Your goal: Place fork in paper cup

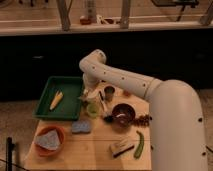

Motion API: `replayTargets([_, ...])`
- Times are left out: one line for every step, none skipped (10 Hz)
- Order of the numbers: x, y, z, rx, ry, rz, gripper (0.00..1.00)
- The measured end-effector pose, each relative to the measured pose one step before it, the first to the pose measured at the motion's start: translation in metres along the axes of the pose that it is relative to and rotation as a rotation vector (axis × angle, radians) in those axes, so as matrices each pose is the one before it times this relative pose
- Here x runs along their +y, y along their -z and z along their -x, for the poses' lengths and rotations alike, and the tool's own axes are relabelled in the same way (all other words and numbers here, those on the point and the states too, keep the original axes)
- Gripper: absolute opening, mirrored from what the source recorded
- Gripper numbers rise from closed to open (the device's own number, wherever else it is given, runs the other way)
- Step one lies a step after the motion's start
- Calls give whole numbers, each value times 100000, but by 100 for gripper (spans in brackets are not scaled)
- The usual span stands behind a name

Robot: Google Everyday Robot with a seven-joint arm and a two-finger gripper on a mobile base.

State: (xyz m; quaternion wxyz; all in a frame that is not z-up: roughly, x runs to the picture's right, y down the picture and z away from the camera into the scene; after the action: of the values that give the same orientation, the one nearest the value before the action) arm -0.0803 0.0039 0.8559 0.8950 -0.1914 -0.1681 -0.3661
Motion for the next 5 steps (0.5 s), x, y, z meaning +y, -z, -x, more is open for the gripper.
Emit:
replayTargets([-38, -43, -95, -261, -264, 47, 39])
replayTargets([-2, -52, -143, -273, -278, 115, 51])
replayTargets([-21, -27, -53, -269, -103, 25, 61])
replayTargets([-30, -21, -14, -269, -74, -18, 69])
replayTargets([-23, -58, -45, -161, 36, 75, 78])
